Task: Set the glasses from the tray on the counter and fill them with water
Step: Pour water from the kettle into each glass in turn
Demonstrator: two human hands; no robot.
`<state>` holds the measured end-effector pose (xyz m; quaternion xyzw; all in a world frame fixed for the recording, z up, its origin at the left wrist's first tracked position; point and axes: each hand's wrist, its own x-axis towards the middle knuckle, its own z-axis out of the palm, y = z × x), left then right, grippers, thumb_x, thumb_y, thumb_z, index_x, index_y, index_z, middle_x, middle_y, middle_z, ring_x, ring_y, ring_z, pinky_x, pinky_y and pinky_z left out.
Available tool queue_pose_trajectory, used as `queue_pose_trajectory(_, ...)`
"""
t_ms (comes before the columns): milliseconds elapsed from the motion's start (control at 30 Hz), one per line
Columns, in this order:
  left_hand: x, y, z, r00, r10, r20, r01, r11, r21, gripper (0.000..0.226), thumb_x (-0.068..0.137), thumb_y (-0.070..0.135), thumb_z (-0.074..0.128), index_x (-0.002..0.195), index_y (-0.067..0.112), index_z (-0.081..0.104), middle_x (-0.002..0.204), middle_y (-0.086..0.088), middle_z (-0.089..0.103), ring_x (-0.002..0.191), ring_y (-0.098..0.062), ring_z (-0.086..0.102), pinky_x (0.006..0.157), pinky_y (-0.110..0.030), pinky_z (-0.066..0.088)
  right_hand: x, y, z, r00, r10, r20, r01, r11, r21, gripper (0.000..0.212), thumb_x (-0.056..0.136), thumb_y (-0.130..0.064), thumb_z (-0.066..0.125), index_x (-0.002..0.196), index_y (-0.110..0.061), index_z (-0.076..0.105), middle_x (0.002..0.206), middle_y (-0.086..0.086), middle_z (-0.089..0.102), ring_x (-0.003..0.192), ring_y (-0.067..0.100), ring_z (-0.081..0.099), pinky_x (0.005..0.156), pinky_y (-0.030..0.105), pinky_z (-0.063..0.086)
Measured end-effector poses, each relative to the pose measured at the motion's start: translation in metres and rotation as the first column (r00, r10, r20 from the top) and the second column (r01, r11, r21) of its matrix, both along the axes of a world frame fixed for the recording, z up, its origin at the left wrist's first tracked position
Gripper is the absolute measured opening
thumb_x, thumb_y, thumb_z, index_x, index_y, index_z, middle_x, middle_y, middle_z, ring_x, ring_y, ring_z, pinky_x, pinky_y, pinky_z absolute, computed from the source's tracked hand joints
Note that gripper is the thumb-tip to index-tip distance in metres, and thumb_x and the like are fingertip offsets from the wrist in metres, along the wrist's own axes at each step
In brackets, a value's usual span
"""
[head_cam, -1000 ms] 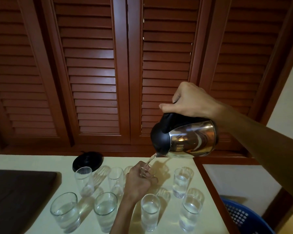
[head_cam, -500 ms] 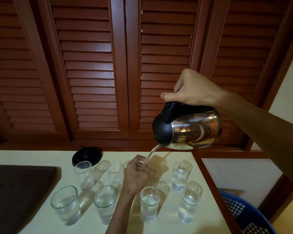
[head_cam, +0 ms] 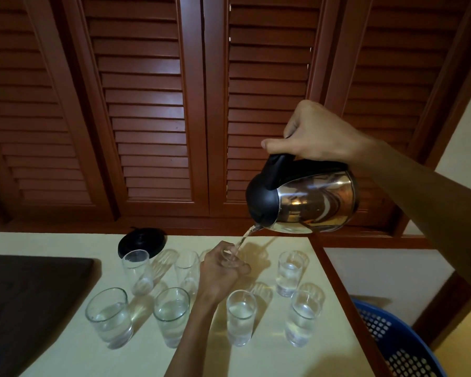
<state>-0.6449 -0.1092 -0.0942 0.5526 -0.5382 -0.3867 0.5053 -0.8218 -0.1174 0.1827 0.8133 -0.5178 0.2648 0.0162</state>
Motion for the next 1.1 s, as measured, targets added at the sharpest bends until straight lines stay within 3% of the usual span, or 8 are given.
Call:
queue_pose_trajectory(367, 0.0, 0.0, 0.001, 0.999, -0.024, -0.027, 0.024, 1.0, 0.0, 0.029, 0.066, -0.006, 0.082, 0.087, 0.009, 0.068, 0.065, 0.008, 0.069, 0.055, 0.002, 0.061, 0.056, -0.011, 0.048, -0.005, 0.0, -0.006, 0.999, 0.003, 0.033, -0.003, 1.0, -0.012, 0.06, 0.072, -0.066, 0.064, 0.057, -0.008, 0.072, 0.043, 0.0, 0.05, 0.045, 0.017, 0.048, 0.056, 0.04, 0.05)
queue_pose_trajectory(467, -0.001, -0.002, 0.005, 0.998, -0.033, -0.047, 0.033, 0.999, -0.013, 0.03, 0.064, -0.002, 0.086, 0.084, 0.013, 0.069, 0.07, 0.008, 0.072, 0.062, -0.001, 0.065, 0.059, -0.012, 0.049, -0.009, -0.001, -0.016, 0.994, -0.016, 0.106, 0.016, 1.0, -0.004, 0.062, 0.071, -0.064, 0.064, 0.054, -0.005, 0.068, 0.039, -0.005, 0.042, 0.039, 0.011, 0.041, 0.053, 0.038, 0.043)
queue_pose_trajectory(567, -0.001, -0.006, 0.014, 0.998, -0.047, -0.051, 0.045, 0.998, -0.046, 0.032, 0.063, 0.002, 0.089, 0.082, 0.018, 0.069, 0.07, 0.011, 0.072, 0.064, -0.001, 0.064, 0.061, -0.013, 0.048, -0.017, -0.003, -0.028, 0.976, -0.009, 0.217, 0.009, 1.0, -0.001, 0.067, 0.082, -0.052, 0.073, 0.058, 0.01, 0.06, 0.045, 0.004, 0.04, 0.043, 0.021, 0.036, 0.052, 0.033, 0.034)
queue_pose_trajectory(633, -0.001, -0.008, 0.021, 0.996, -0.063, -0.064, 0.058, 0.996, -0.067, 0.032, 0.063, 0.001, 0.089, 0.081, 0.018, 0.068, 0.071, 0.011, 0.071, 0.066, -0.003, 0.065, 0.063, -0.014, 0.049, -0.024, -0.003, -0.035, 0.943, -0.036, 0.332, 0.032, 0.999, 0.016, 0.064, 0.084, -0.046, 0.076, 0.056, 0.009, 0.06, 0.045, 0.005, 0.04, 0.041, 0.021, 0.035, 0.049, 0.029, 0.031)
queue_pose_trajectory(833, -0.002, -0.015, 0.05, 0.986, -0.107, -0.128, 0.087, 0.985, -0.149, 0.032, 0.065, -0.004, 0.088, 0.086, 0.011, 0.07, 0.083, -0.001, 0.075, 0.073, -0.005, 0.068, 0.069, -0.015, 0.051, -0.048, 0.009, -0.061, 0.705, -0.095, 0.703, 0.085, 0.995, 0.048, 0.052, 0.086, -0.039, 0.078, 0.05, -0.009, 0.056, 0.035, -0.005, 0.047, 0.028, 0.01, 0.042, 0.037, 0.02, 0.035)
queue_pose_trajectory(933, -0.003, -0.018, 0.062, 0.975, -0.142, -0.172, 0.114, 0.98, -0.163, 0.037, 0.065, 0.0, 0.091, 0.094, 0.003, 0.069, 0.092, -0.009, 0.077, 0.078, -0.007, 0.07, 0.071, -0.023, 0.055, -0.059, 0.017, -0.069, 0.582, -0.173, 0.794, 0.103, 0.985, 0.139, 0.05, 0.083, -0.047, 0.078, 0.056, -0.009, 0.059, 0.039, -0.002, 0.049, 0.031, 0.014, 0.041, 0.037, 0.022, 0.036)
queue_pose_trajectory(1100, -0.006, -0.027, 0.059, 0.971, -0.15, -0.188, 0.125, 0.983, -0.137, 0.034, 0.068, -0.002, 0.089, 0.094, 0.002, 0.068, 0.083, -0.001, 0.072, 0.072, -0.004, 0.066, 0.062, -0.014, 0.052, -0.078, 0.029, -0.087, 0.335, -0.25, 0.908, 0.064, 0.968, 0.243, 0.037, 0.084, -0.046, 0.075, 0.068, -0.015, 0.062, 0.043, -0.007, 0.051, 0.036, 0.009, 0.043, 0.039, 0.02, 0.039)
